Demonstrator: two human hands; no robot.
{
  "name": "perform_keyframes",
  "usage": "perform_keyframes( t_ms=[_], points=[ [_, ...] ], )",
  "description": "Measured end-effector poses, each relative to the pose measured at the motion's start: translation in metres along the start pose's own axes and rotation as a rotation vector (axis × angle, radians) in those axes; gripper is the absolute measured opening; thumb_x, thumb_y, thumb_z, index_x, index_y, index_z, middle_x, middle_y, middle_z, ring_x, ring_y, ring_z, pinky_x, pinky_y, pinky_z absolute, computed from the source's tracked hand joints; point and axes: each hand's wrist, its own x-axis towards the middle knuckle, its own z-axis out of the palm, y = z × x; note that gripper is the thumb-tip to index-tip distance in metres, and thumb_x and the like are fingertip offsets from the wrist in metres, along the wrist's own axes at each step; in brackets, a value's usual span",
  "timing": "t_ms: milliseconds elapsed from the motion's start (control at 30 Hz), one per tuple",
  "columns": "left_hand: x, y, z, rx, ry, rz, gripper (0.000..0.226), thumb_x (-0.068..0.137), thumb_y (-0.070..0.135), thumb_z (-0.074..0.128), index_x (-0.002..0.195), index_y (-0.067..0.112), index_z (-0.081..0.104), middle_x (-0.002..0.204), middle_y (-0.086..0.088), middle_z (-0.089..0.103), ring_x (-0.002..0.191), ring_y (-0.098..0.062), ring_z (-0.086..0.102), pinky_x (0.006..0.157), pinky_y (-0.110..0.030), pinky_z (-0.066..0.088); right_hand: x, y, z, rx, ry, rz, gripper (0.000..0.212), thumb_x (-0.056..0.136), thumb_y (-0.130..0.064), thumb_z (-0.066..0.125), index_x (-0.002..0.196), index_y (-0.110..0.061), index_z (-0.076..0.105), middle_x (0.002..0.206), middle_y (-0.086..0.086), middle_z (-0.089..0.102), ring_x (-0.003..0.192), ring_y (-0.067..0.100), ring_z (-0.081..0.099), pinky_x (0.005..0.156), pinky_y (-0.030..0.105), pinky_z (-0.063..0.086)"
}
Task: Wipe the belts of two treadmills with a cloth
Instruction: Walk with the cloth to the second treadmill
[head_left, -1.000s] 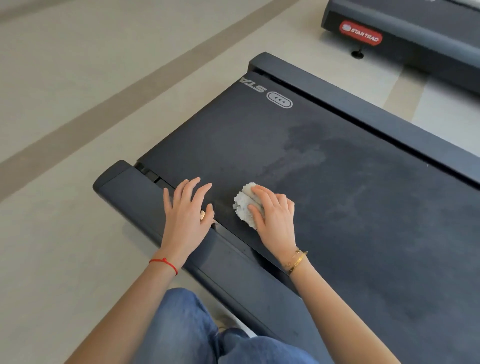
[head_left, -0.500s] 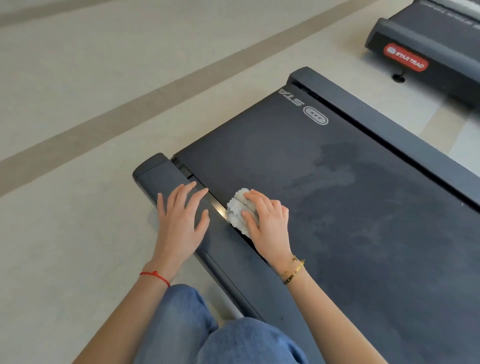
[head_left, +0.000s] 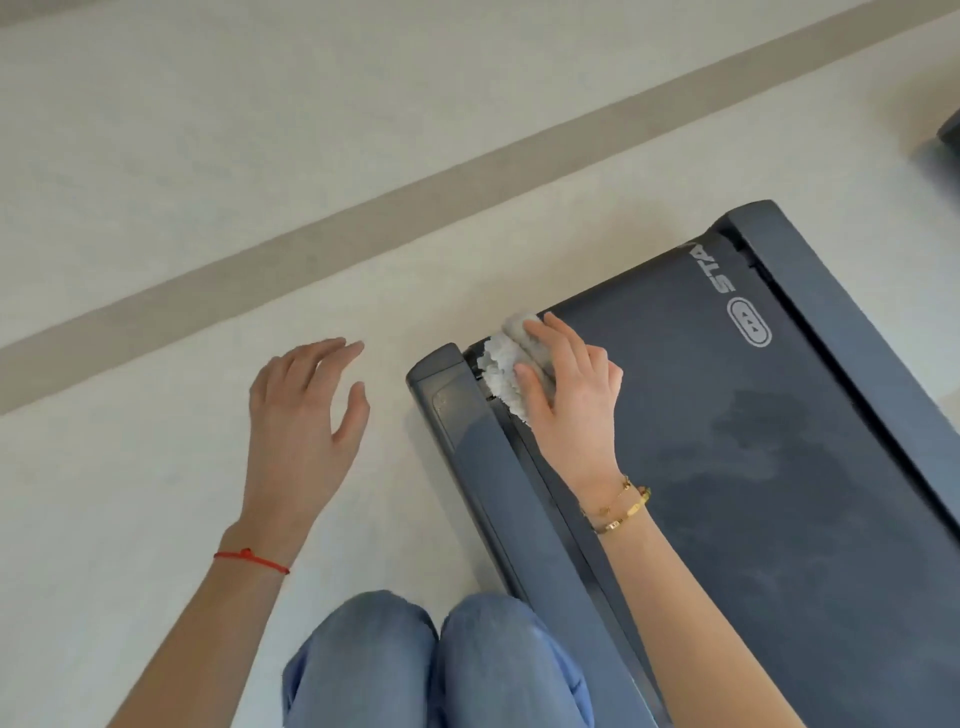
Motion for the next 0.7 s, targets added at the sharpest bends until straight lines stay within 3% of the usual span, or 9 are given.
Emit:
perform_keyframes(
  t_ms=[200, 367, 700],
  points=[
    [0.056, -0.014, -0.098, 0.023, 0.088, -0.078, 0.034, 0.096, 0.019, 0.052, 0.127, 0.010, 0.065, 0.124, -0.009, 0.066, 0.115, -0.033, 0.059, 0.101, -0.052, 0.045, 0.072, -0.075, -0.036, -0.013, -0.046, -0.039, 0.036, 0.098, -0.030, 0.055, 0.134, -0.024, 0.055, 0.149, -0.006, 0.046, 0.110, 0.020, 0.048, 0.093, 0.027, 0.023],
    [0.115, -0.032, -0.170, 0.012, 0.066, -0.120, 0.034, 0.095, 0.016, 0.052, 0.125, 0.007, 0.066, 0.122, -0.012, 0.067, 0.114, -0.036, 0.059, 0.101, -0.054, 0.045, 0.124, -0.148, -0.058, -0.053, -0.088, -0.044, 0.037, 0.098, -0.030, 0.054, 0.135, -0.022, 0.055, 0.149, -0.004, 0.046, 0.111, 0.024, 0.050, 0.097, 0.034, 0.027],
    [0.258, -0.034, -0.372, 0.022, 0.035, -0.042, 0.034, 0.095, 0.018, 0.052, 0.124, 0.006, 0.066, 0.121, -0.011, 0.067, 0.113, -0.037, 0.061, 0.099, -0.054, 0.046, 0.237, -0.320, -0.162, -0.063, -0.053, 0.003, 0.037, 0.097, -0.029, 0.058, 0.133, -0.023, 0.056, 0.148, -0.003, 0.048, 0.110, 0.024, 0.051, 0.094, 0.031, 0.027]
  ],
)
